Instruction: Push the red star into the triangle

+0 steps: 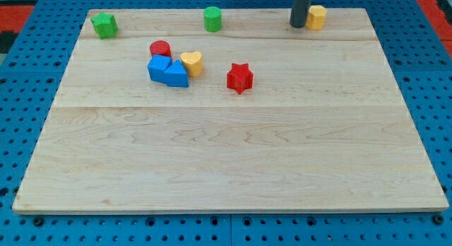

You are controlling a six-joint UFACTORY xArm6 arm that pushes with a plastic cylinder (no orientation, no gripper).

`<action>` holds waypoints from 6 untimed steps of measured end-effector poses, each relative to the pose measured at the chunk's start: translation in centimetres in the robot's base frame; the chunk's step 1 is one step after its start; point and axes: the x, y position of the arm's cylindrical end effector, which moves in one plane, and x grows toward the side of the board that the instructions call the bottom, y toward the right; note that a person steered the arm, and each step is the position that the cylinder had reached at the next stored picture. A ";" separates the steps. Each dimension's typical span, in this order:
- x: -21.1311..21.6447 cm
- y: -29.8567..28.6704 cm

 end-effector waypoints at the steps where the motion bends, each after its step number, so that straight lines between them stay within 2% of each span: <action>1: 1.5 -4.3; 3: 2.3 -15.2; 4: 4.6 -17.4; 5: 6.0 -14.3; 6: 7.9 -6.2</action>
